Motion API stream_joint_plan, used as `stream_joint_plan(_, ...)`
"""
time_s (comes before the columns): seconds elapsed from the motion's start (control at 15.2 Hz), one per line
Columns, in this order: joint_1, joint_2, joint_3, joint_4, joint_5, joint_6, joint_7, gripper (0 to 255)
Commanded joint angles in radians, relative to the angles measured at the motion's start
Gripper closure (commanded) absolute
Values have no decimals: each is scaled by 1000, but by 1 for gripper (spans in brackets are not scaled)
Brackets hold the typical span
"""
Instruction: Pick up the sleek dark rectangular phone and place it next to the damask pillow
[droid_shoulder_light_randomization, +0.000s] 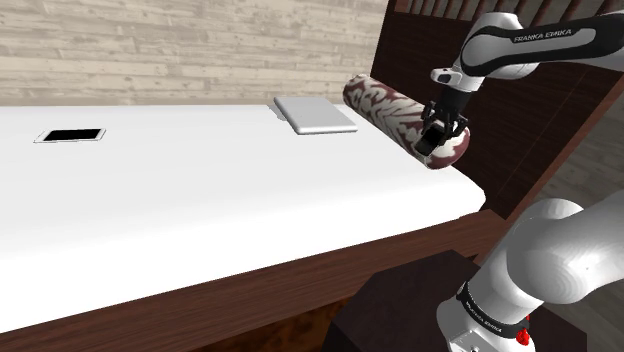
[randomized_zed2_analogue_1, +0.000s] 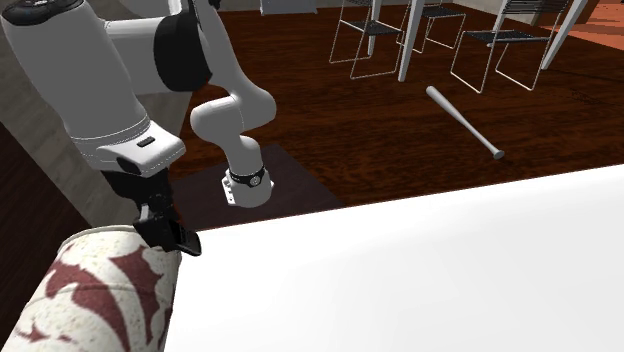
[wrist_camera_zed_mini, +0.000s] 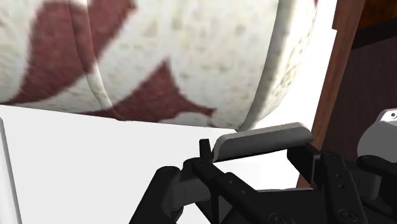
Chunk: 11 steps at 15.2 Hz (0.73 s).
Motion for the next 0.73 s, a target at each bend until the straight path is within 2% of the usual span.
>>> stream_joint_plan(0.0,-2,8,-9,-24,-4,28,-1,255)
stream_joint_plan(0.66,-3,55,-48,-124,-12,174,-11,255)
